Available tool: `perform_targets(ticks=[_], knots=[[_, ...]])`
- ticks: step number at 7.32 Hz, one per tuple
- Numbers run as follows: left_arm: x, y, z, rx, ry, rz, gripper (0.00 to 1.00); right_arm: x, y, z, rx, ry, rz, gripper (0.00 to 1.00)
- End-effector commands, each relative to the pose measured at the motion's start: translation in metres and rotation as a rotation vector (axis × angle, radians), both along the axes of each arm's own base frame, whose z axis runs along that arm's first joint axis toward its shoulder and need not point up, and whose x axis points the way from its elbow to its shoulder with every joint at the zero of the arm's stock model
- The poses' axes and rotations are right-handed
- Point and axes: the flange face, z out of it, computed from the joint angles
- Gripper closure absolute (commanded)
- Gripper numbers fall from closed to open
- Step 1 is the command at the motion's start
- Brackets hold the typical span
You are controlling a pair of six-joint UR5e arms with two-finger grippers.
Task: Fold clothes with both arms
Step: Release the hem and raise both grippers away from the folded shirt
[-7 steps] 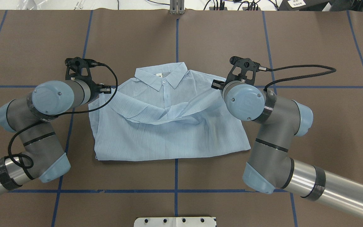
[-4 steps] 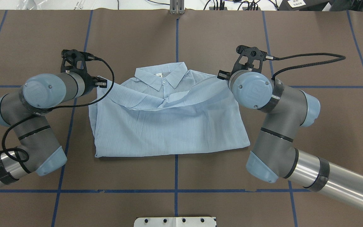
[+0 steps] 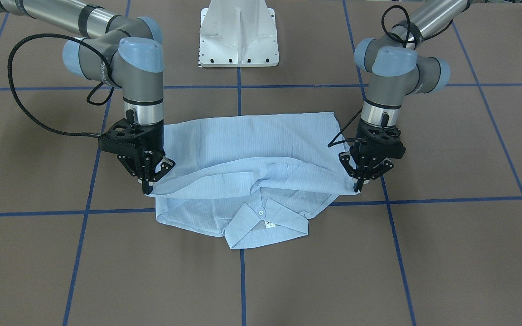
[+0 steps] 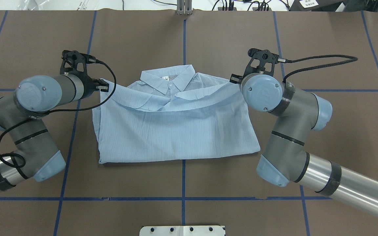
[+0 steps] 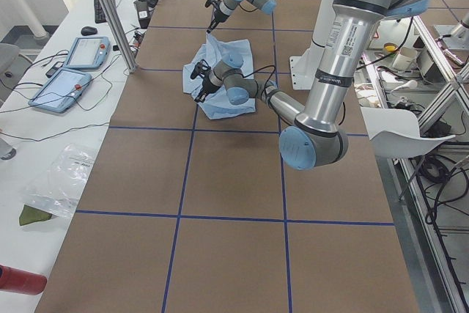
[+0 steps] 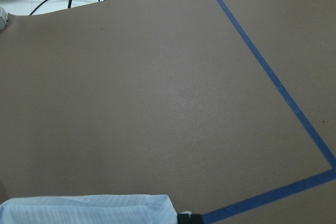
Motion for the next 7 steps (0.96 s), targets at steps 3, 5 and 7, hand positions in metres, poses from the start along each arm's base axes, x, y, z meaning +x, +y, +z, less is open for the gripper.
perform_targets(ticks=[3, 5, 7], knots=[[-0.010, 0.003, 0.015, 0.026, -0.037, 0.058, 0.00, 0.007, -0.002, -0.006, -0.026, -0.025, -0.035, 0.00], [-0.027, 0.018, 0.029, 0.044, 0.013, 0.078, 0.00, 0.041, 0.001, -0.019, -0.028, -0.068, -0.104, 0.00], [-0.047, 0.057, 0.028, -0.076, 0.144, 0.080, 0.00, 0.047, 0.007, -0.016, -0.023, -0.066, -0.107, 0.00]])
